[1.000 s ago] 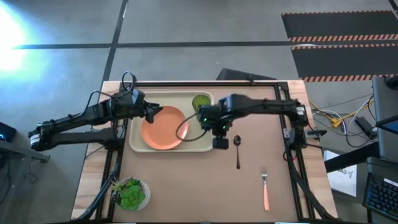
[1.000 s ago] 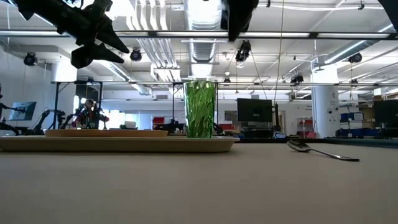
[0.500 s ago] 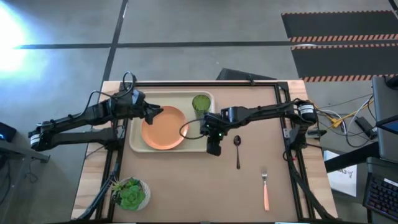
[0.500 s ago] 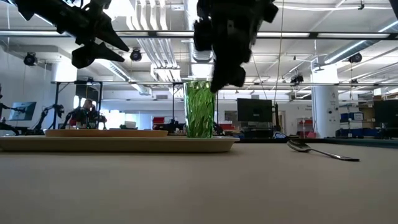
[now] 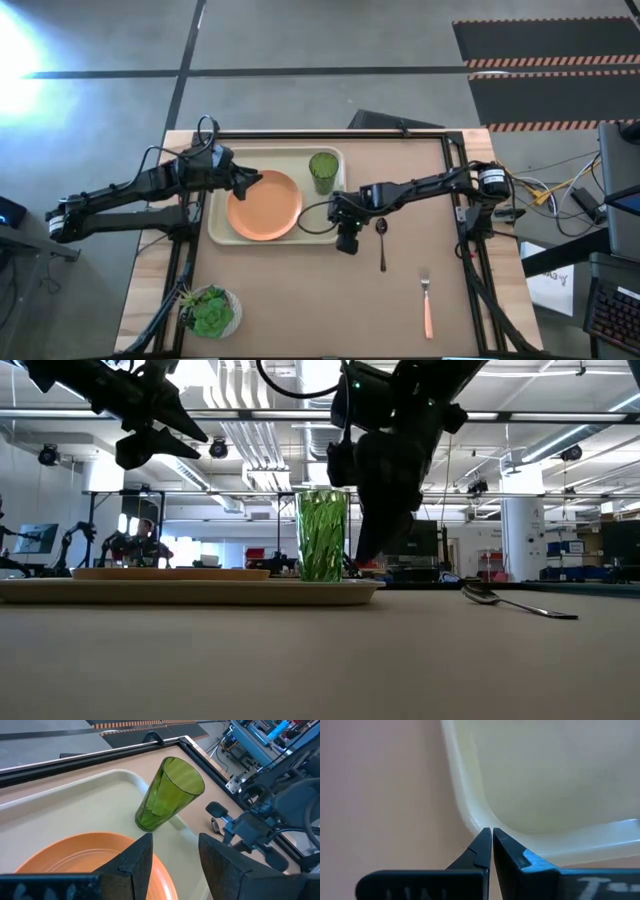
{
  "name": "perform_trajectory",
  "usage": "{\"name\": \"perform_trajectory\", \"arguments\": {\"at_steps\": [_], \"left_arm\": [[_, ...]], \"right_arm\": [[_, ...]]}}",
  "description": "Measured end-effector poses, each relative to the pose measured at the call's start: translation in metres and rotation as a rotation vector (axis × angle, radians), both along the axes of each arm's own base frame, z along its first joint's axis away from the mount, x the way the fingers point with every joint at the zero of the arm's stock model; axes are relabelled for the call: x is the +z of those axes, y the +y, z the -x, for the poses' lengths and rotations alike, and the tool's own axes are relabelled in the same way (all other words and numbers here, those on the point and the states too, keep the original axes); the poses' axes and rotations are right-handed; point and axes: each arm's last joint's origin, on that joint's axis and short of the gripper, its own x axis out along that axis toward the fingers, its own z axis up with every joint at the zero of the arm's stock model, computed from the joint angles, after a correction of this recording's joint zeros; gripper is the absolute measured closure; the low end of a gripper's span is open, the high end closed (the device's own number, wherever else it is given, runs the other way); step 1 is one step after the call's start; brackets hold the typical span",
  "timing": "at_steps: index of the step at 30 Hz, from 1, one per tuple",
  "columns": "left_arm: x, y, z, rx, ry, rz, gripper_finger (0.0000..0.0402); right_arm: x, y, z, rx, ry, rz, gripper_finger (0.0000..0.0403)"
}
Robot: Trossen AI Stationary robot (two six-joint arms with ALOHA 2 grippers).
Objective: Pick and place plate/cup/fork/spoon on tray
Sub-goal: Adjust the white serving tray on the table
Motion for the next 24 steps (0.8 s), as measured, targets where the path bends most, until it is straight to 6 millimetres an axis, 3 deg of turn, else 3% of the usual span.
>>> {"name": "perform_trajectory", "arguments": {"at_steps": [14,24], "left_arm": [[0.001,0.0,-0.001,0.002,-0.007,0.001,0.026],[0.001,0.0,-0.001,0.002,-0.008,0.002,0.026]], "right_arm": [[-0.022,-0.008,0.006,-0.025,-0.081,0.022,0.0394],[-0.038,-0.012,0.019,-0.059,-0.045,0.004,0.0394]]}}
